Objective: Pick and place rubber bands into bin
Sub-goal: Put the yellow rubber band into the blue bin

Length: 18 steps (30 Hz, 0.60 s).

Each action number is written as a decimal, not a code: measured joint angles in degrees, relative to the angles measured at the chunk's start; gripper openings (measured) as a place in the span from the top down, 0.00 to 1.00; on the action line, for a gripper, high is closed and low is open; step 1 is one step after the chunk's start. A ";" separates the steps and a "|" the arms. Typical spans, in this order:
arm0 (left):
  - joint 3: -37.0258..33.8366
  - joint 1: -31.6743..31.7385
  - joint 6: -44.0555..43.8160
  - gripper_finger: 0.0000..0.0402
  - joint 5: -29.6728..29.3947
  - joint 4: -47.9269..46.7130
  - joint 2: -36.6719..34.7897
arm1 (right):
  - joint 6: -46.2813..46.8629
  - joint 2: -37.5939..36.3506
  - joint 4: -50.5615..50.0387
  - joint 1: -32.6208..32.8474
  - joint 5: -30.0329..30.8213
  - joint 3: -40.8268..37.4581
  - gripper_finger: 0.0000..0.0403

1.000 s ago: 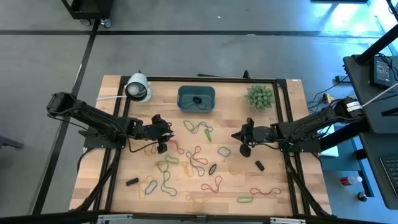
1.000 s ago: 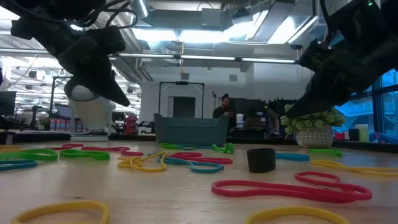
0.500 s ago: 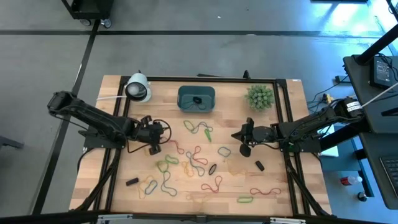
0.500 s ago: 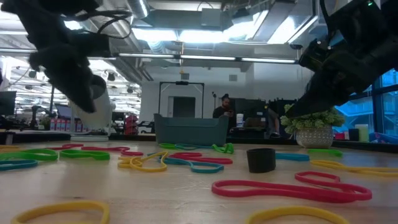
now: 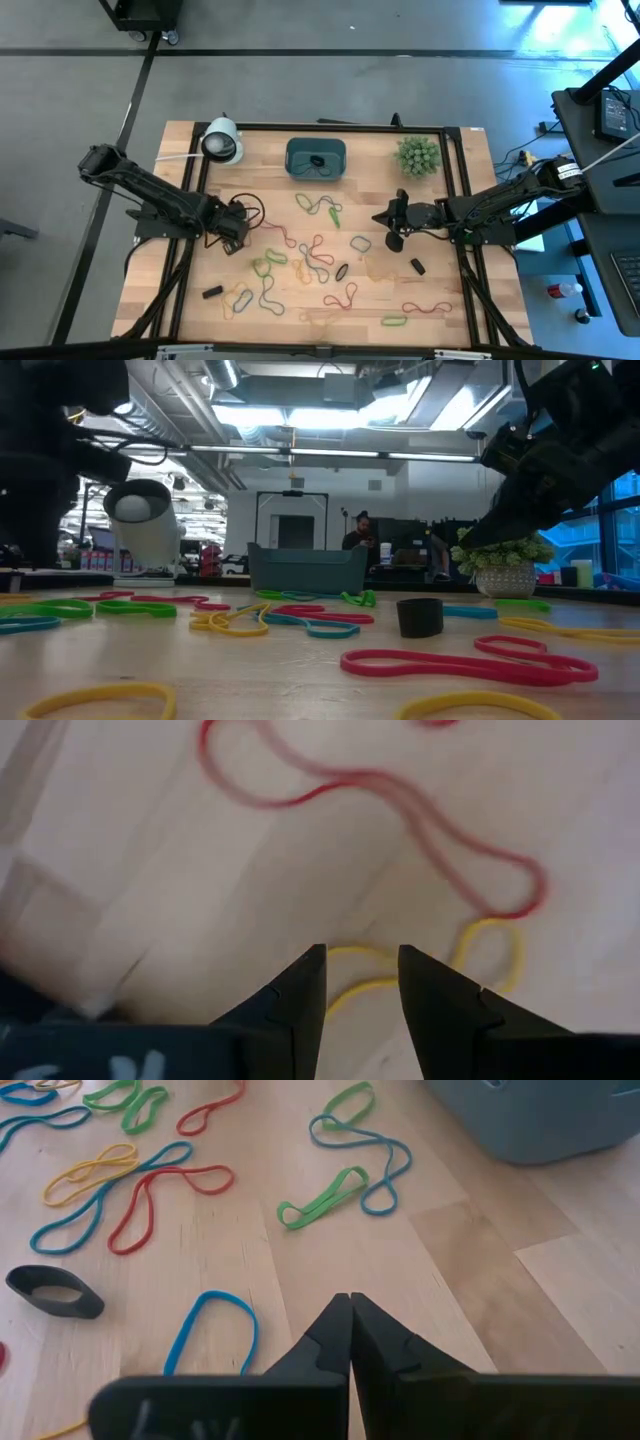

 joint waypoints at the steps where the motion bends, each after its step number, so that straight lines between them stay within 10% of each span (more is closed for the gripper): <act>1: 0.00 0.13 -1.07 0.70 -0.01 -0.90 0.34 | 0.00 0.00 0.00 0.00 0.00 0.00 0.98; 18: -0.02 1.32 1.56 0.70 1.74 -2.52 13.21 | -0.13 0.02 0.98 -0.02 0.00 0.00 0.98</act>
